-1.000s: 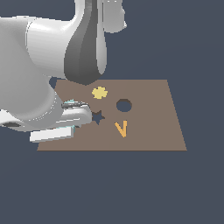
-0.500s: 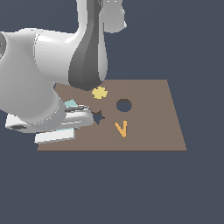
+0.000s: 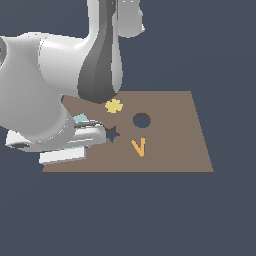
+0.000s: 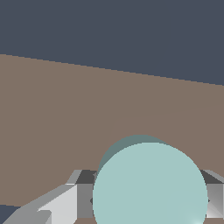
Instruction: Insert a designated object into the corresponding slot on a board.
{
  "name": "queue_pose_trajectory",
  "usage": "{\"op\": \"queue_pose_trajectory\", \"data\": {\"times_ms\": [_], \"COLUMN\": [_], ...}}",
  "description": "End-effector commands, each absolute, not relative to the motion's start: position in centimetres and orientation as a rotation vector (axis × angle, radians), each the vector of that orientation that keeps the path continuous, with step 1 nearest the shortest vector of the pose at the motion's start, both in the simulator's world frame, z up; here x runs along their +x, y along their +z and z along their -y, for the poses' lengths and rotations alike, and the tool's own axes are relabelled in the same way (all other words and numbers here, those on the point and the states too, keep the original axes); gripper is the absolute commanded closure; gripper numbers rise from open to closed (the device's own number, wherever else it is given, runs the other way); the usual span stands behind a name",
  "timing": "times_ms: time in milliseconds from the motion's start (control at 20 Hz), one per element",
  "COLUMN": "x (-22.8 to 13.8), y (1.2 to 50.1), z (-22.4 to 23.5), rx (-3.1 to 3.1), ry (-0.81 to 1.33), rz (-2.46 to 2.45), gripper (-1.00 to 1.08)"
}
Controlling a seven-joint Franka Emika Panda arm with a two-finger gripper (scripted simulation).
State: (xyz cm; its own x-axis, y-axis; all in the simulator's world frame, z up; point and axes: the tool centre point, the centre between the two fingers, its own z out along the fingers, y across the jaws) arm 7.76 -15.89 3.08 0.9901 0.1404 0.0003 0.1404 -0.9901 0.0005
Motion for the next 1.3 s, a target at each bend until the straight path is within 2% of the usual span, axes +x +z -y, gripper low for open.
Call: {"op": "queue_pose_trajectory", "data": {"times_ms": [0, 550, 1250], "x": [7.8, 6.5, 1.8], "y": [3.1, 3.1, 3.4], "z": [15.9, 15.1, 10.4], "rx": [3.133, 3.139, 3.125], "ry": [0.001, 0.0, 0.0], "rz": [-0.221, -0.121, 0.323], "gripper": [1.08, 1.08, 1.08]}}
